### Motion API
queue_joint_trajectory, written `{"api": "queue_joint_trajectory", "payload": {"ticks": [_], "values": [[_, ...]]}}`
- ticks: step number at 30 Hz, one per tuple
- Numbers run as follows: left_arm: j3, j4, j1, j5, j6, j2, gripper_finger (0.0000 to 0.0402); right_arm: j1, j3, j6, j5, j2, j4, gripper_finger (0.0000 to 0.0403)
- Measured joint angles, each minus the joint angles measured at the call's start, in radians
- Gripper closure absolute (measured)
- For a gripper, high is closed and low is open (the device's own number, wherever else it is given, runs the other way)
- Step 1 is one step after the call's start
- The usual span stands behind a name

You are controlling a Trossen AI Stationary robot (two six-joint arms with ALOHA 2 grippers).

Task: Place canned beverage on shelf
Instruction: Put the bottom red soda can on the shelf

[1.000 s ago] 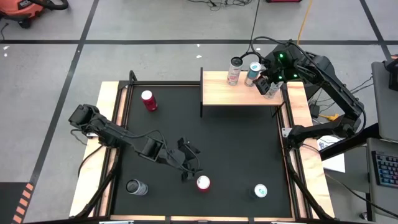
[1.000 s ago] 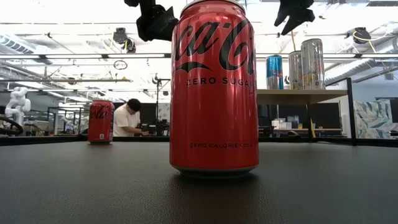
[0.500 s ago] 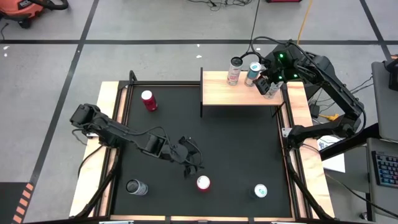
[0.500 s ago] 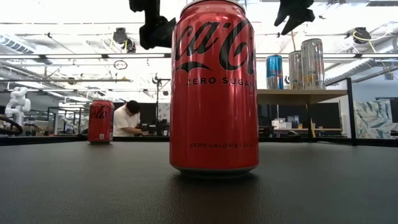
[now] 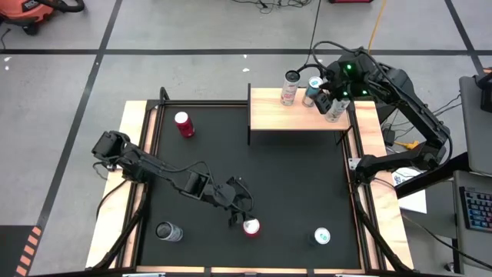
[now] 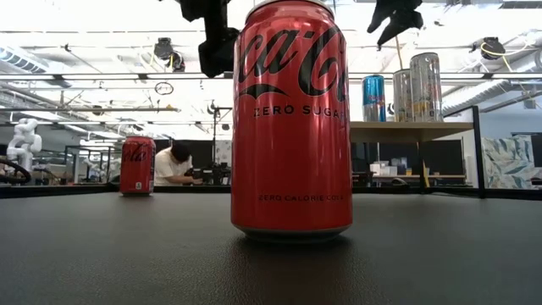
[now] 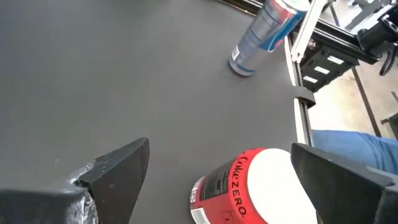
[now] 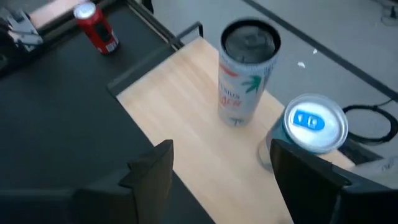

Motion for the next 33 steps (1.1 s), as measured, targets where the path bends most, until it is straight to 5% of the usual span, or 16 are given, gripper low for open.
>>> {"api": "queue_joint_trajectory", "payload": {"ticks": [12,26,33], "values": [[0.049,-0.017,-0.008,0.037,-0.026,0.000,0.0004,0.000,0.000,-0.011,0.000,0.000,0.043,0.0151],[0.229,-0.271,-0.021,0.000,0.031,0.033,0.0004,0.000,0.000,-0.011,0.000,0.000,0.043,0.0151],[0.380,-0.466,-0.018,0.030,0.059,0.151,0.0004,0.000,0.000,-0.028,0.000,0.000,0.034,0.0151]]}}
